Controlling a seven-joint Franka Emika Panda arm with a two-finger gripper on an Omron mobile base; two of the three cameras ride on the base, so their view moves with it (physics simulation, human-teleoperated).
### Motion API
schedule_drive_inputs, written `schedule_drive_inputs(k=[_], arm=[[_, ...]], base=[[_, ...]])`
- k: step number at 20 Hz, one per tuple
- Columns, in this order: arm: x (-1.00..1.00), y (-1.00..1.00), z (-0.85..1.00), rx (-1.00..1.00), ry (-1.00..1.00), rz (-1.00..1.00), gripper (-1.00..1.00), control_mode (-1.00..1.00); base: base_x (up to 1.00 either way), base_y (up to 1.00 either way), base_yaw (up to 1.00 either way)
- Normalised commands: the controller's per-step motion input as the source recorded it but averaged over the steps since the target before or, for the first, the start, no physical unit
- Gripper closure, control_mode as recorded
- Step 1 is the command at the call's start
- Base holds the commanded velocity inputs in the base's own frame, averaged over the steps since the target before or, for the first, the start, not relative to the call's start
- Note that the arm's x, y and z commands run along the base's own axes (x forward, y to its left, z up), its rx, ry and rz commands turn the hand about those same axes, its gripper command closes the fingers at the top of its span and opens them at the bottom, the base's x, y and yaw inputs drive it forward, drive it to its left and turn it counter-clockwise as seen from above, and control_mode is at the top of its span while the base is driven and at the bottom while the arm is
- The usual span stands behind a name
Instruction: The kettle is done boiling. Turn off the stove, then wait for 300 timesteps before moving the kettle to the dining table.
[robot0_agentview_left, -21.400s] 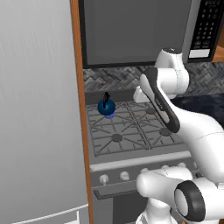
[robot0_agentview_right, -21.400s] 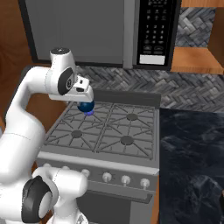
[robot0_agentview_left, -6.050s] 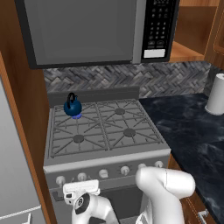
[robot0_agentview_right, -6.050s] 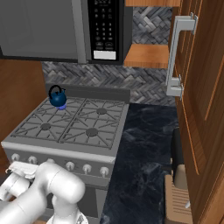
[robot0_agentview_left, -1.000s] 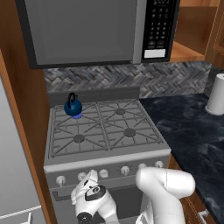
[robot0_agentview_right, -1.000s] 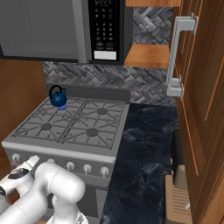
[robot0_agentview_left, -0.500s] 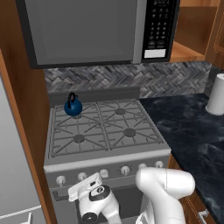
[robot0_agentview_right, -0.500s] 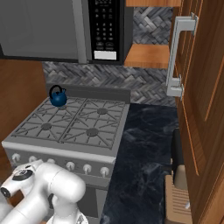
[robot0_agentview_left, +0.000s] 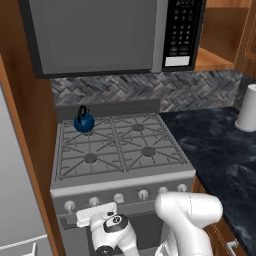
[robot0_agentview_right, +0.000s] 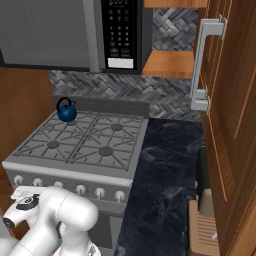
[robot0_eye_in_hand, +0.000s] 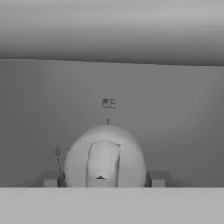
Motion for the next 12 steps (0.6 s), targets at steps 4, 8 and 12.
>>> schedule_drive_inputs(k=[4,8,12], arm=[[0.00,0.00,-0.23,0.38,-0.01,-0.16,1.00,-1.00],[0.00,0.00,-0.28,0.31,0.00,-0.13,1.00,-1.00],[0.00,0.00,-0.18,0.20,0.00,-0.10,-1.00,-1.00]], base=[[0.00,0.00,0.00],[0.00,0.00,0.00],[0.00,0.00,0.00]])
